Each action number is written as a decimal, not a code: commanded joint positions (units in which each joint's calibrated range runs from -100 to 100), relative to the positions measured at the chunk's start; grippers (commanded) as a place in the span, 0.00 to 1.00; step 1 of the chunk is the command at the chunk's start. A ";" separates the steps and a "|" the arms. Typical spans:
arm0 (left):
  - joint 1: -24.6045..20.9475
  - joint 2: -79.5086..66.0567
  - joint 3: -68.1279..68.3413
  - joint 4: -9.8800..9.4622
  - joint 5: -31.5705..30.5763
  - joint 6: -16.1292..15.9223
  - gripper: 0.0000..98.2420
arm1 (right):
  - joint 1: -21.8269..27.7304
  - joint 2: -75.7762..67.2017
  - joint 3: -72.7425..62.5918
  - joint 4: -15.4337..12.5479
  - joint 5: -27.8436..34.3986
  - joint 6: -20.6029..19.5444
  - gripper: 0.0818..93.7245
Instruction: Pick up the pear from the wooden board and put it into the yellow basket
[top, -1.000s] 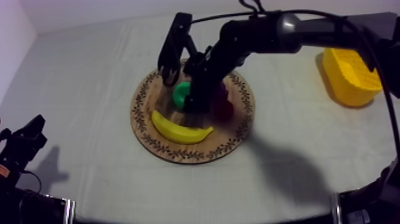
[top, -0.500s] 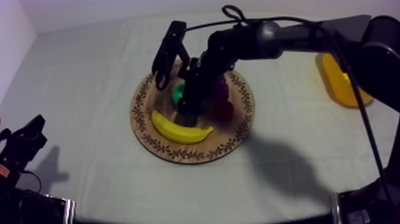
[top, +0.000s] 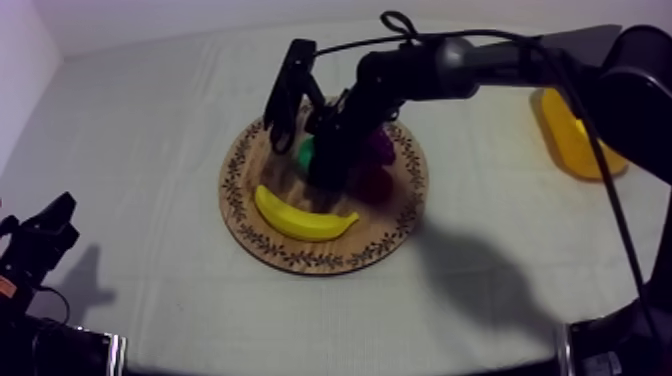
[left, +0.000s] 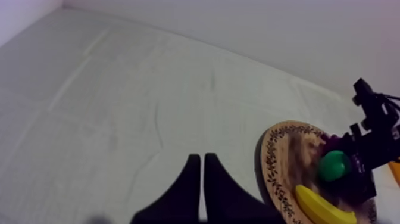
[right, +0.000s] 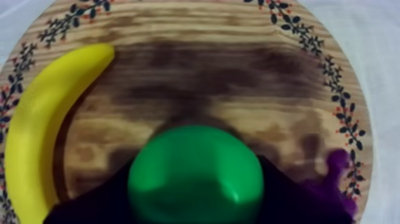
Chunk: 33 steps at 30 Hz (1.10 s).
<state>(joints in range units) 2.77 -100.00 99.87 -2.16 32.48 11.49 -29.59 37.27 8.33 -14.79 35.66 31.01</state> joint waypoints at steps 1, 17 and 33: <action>0.01 0.00 0.02 -0.02 0.01 0.01 0.00 | 0.31 -2.60 0.52 -1.30 0.43 0.92 0.35; 0.01 0.00 0.02 -0.02 0.01 0.01 0.00 | 14.35 -33.20 -9.95 1.67 3.81 -12.95 0.36; 0.01 0.00 0.02 -0.02 0.01 0.01 0.00 | 32.74 -41.63 -8.64 19.21 7.40 -28.21 0.34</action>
<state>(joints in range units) 2.77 -100.00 99.87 -2.16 32.48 11.49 0.47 -4.66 -2.93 2.76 43.64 4.33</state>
